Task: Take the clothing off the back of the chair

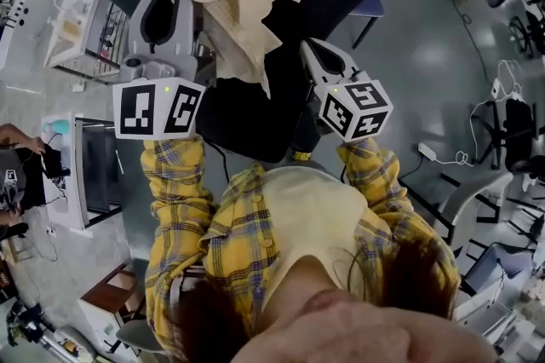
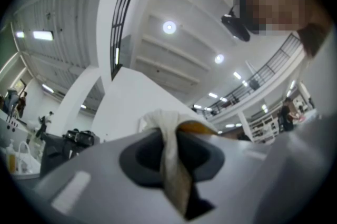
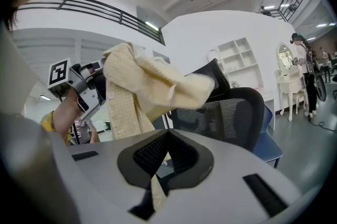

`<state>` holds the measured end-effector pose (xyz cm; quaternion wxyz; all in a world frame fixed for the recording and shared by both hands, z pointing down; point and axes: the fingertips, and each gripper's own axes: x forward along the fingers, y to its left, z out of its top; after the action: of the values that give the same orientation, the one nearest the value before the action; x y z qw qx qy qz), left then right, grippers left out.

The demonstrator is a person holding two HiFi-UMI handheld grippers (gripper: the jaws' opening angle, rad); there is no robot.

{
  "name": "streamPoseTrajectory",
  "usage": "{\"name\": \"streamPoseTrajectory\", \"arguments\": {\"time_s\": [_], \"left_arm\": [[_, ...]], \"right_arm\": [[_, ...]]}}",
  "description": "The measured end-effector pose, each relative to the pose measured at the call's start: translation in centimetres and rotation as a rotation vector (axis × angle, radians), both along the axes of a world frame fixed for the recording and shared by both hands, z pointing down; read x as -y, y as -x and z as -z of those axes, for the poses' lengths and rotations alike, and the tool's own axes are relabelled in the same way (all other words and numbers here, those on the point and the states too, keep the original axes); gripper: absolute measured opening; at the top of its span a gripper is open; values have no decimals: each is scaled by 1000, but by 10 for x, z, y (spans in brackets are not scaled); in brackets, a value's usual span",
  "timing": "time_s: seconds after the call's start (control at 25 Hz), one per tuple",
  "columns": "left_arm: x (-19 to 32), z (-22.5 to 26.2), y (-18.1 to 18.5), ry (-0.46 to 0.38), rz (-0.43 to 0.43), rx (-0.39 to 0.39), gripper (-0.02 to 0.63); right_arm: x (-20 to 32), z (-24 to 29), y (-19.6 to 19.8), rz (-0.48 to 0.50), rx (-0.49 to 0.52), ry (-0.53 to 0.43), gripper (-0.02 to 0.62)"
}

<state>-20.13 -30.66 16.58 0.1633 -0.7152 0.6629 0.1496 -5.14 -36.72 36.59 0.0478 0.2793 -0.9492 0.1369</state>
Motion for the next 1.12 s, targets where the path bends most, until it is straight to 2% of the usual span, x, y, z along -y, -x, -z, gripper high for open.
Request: {"name": "streamPoseTrajectory", "arguments": {"time_s": [0.2,0.64,1.12], "left_arm": [[-15,-26,0,68,10,-16,67],[-47,-112,6,243,65,-156,67],[-70,-160,-7,355,88,-199,69]], "right_arm": [[-9,-1,2,4,-3,3,12],[-21,-9,-7,0,-7,22,12],[-36,-10,-6,26,-9,13,12]]}}
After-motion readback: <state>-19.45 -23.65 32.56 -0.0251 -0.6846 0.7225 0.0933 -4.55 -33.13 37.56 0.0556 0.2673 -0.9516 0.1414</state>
